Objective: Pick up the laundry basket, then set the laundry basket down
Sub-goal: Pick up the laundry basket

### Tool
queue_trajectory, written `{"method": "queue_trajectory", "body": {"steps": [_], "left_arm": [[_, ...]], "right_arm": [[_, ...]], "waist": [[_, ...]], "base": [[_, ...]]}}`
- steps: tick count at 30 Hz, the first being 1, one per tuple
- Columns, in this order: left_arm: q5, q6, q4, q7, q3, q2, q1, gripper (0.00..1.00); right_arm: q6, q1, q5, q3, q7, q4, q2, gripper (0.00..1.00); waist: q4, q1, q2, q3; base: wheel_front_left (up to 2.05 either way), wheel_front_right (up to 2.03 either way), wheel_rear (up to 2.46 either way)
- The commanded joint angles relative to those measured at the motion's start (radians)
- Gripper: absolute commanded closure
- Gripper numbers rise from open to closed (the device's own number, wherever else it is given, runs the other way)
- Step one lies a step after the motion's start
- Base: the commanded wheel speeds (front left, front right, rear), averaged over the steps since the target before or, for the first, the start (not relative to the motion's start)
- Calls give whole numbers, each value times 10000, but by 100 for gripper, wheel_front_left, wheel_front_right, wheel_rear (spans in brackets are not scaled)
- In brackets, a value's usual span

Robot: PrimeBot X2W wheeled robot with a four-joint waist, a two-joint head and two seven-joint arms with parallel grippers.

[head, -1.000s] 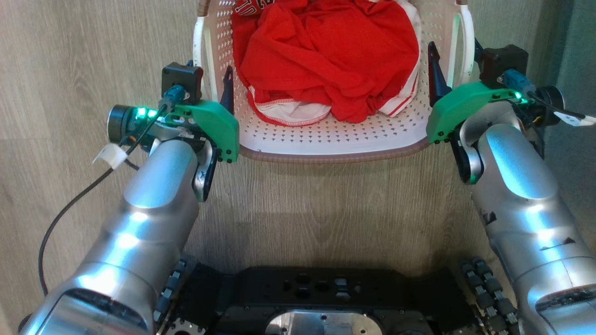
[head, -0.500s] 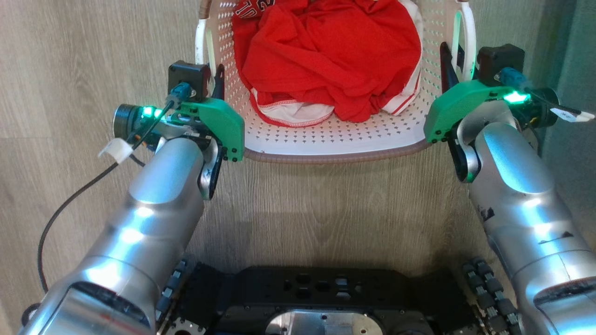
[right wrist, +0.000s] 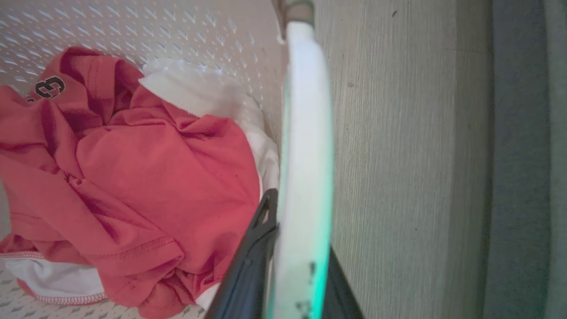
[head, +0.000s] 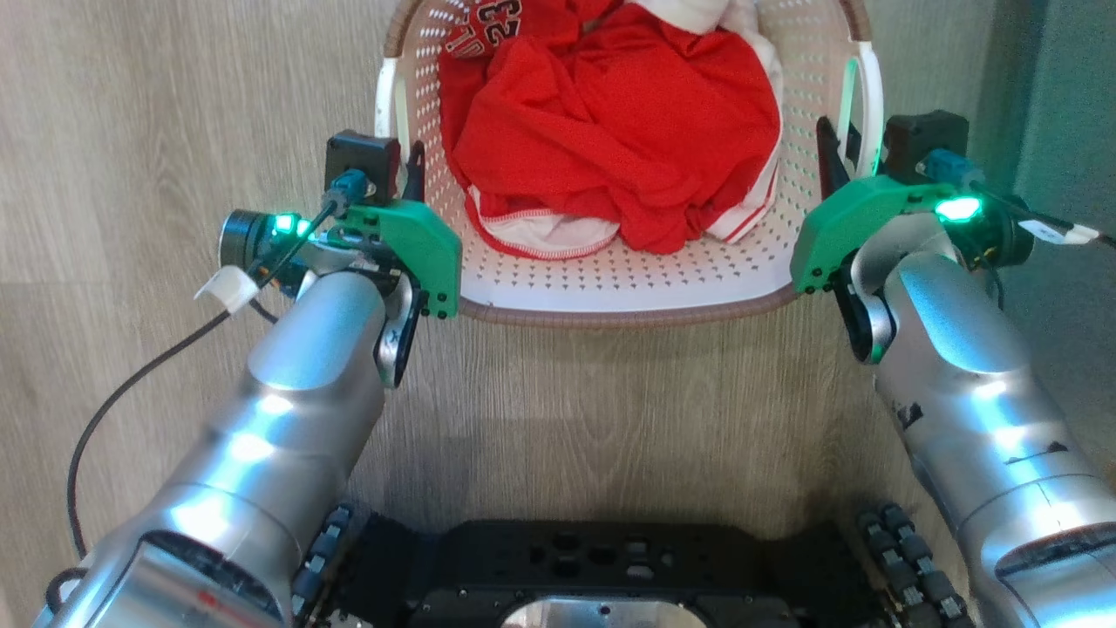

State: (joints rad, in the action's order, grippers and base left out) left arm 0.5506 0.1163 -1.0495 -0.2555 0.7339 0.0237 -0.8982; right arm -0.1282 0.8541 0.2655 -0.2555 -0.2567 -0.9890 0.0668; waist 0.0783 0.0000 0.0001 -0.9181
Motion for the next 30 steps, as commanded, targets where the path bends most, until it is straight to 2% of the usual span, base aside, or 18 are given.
{"method": "queue_trajectory", "body": {"steps": [1, 11, 19, 30], "left_arm": [[31, 53, 1, -63, 1, 266, 471, 100], [770, -230, -758, -24, 569, 265, 1206, 100], [1637, -397, -1094, 606, 1297, 265, 1976, 100], [2366, -716, -1339, 1485, 2220, 265, 3190, 100]], "right_arm": [[-25, -477, 78, -292, -51, 57, -166, 100], [-25, -923, 1071, -1037, -51, -915, -166, 100], [-25, -1369, 2289, -1989, 375, -1924, -166, 100], [-25, -2458, 3815, -3263, 1230, -2168, -166, 100]], "waist": [[-51, 0, -1, 288], [-207, 0, -1, 1741], [-235, 0, -1, 3285], [-259, 0, -1, 5473]], "base": [[0, 0, 0], [0, 0, 0], [0, 0, 0], [0, 0, 0]]}}
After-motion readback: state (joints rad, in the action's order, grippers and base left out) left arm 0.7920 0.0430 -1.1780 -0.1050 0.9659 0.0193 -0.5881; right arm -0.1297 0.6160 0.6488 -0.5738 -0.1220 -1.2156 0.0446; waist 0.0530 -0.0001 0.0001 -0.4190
